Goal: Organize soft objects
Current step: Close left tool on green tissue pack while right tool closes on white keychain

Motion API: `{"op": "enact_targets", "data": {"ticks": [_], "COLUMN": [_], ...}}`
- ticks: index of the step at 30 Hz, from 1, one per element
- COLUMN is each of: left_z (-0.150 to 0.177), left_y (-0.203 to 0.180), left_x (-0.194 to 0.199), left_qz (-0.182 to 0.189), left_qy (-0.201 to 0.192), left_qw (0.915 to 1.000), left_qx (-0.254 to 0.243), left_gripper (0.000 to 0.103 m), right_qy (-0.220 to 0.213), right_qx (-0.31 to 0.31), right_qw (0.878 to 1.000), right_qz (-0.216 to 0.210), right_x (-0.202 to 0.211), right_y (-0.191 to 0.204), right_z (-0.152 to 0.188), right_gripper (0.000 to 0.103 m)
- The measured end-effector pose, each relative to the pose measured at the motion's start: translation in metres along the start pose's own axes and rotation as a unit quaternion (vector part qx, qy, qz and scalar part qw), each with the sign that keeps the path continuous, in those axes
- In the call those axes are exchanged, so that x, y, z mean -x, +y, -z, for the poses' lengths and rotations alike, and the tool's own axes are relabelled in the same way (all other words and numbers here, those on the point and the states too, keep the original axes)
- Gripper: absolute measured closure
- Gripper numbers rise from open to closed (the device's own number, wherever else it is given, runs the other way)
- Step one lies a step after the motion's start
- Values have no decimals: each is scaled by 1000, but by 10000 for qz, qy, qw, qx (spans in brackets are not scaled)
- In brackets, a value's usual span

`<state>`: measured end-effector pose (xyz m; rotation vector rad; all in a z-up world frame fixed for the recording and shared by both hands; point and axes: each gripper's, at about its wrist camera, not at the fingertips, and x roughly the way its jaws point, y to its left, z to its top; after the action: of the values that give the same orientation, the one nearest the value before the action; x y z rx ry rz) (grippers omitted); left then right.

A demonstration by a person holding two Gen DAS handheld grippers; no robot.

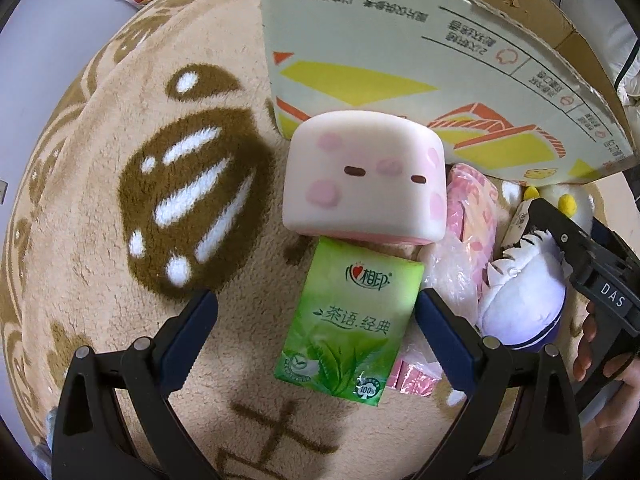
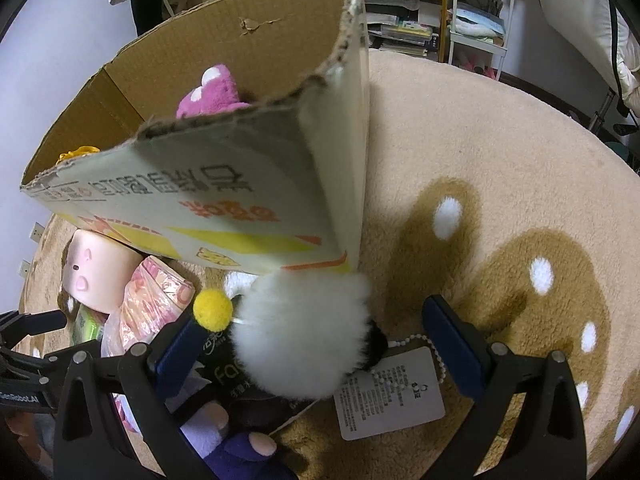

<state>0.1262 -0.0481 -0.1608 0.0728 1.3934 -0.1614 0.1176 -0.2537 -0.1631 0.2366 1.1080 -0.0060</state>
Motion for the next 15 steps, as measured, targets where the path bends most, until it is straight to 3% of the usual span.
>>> {"op": "enact_targets", "data": {"ticks": [15], "left_z": [-7], "left_y": [9], "left_x": [-14], "left_qz": [14], "left_qy": [156], "left_qw": [9997], "left_qx": [186], "left_gripper": [5], "right_qy": [1], "right_qx": [-2], "right_qw": [10000], "right_qz": [5], "right_x": [-3], "right_y": [0], "right_z": [-1], "right_gripper": [0]}}
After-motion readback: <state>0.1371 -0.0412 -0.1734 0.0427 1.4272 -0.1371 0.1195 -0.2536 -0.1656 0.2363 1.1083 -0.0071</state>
